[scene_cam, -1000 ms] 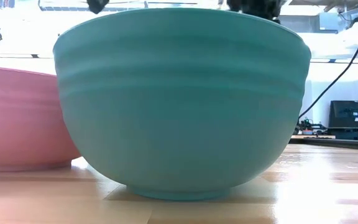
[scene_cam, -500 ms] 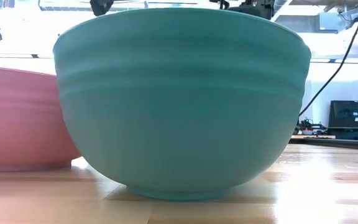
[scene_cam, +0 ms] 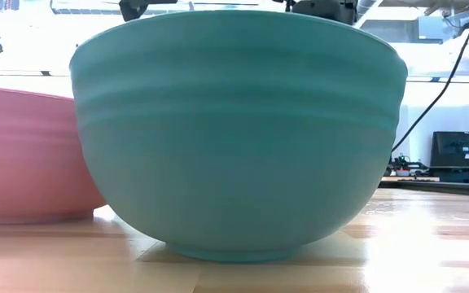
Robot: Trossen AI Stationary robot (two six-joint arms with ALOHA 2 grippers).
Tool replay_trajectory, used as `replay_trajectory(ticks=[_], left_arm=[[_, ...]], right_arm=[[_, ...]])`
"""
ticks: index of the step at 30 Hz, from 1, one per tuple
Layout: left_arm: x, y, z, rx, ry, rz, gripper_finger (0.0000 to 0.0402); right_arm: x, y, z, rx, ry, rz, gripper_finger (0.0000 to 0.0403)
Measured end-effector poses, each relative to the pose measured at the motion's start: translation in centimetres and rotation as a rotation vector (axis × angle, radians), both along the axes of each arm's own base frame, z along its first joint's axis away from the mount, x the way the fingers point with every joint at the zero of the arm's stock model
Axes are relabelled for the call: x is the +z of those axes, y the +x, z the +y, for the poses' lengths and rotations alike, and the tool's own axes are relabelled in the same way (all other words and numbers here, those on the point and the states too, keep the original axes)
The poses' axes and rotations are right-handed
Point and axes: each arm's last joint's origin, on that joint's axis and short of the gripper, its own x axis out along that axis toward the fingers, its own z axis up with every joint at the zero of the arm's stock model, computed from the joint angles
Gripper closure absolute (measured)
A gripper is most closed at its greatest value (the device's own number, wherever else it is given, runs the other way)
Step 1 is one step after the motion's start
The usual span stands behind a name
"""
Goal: Nest bowls inside each other
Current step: Stack the bottom black bowl on top of the white bowl, then stack the top black bowl on top of the bottom black bowl
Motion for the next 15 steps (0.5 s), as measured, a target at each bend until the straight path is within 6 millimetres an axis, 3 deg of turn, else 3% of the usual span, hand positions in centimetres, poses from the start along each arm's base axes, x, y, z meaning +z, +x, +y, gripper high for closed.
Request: replay_trajectory(ticks=[7,10,15], left_arm=[[0.0,0.0,0.1,0.026,0.027,0.003,0.0318],[-0.2,0.2,0.4,0.075,0.081,0.019,0.0317],[-2.6,2.2,1.2,0.066,0.085,0.164,0.0317]], right_arm=[[0.0,0.4,-0.5,-0.023,0.0,-0.029,0.0206],[-0.1,0.5,-0.7,-0.032,-0.002,-0.037,0.0197],[-0.1,0.4,-1.8,-0.036,-0.016,-0.038,0.0199]])
